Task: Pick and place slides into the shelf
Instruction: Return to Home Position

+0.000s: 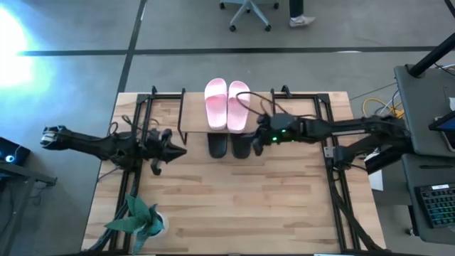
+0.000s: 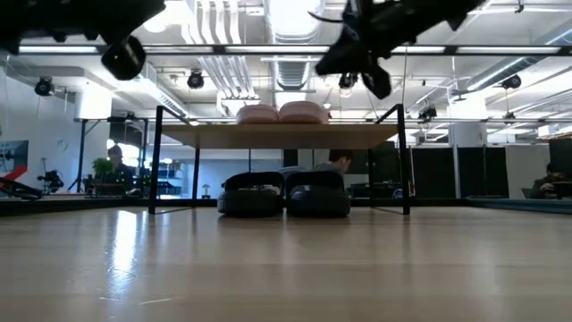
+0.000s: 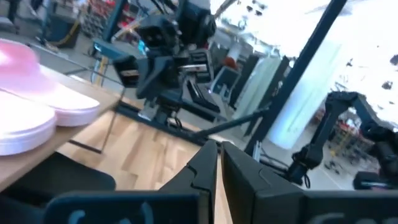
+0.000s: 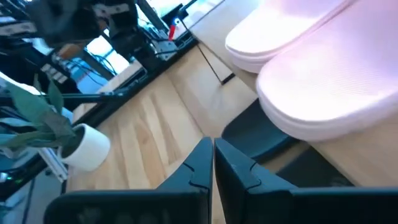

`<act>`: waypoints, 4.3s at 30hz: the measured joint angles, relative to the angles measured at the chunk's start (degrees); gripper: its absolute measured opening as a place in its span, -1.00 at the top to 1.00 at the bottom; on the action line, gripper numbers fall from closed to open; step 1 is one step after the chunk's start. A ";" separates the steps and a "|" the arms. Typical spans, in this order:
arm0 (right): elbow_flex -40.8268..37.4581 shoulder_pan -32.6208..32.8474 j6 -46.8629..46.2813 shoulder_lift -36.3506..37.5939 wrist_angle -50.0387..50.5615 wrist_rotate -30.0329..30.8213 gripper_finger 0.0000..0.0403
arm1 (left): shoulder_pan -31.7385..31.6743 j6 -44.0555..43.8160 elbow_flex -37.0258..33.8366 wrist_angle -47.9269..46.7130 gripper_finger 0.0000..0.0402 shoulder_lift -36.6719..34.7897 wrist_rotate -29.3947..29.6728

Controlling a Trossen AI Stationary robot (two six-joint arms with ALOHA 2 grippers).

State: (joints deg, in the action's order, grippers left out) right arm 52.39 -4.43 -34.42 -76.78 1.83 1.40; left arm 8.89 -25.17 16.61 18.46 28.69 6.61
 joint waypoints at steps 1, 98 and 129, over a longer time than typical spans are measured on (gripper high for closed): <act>-1.26 -0.74 -0.01 1.66 -0.11 -0.24 0.96 | -0.49 0.00 -1.12 0.02 0.96 -1.67 0.00; -51.89 19.42 18.32 72.76 -14.53 7.17 0.96 | -5.06 1.56 -9.76 -29.08 0.96 -27.12 3.02; -51.85 19.42 19.05 76.75 -7.94 4.60 0.96 | -5.15 7.62 -14.68 -19.50 0.96 -26.49 11.90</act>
State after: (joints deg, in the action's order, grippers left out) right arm 0.54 14.98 -15.37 -0.03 -6.11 6.00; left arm 3.75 -17.55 1.93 -1.04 2.20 18.51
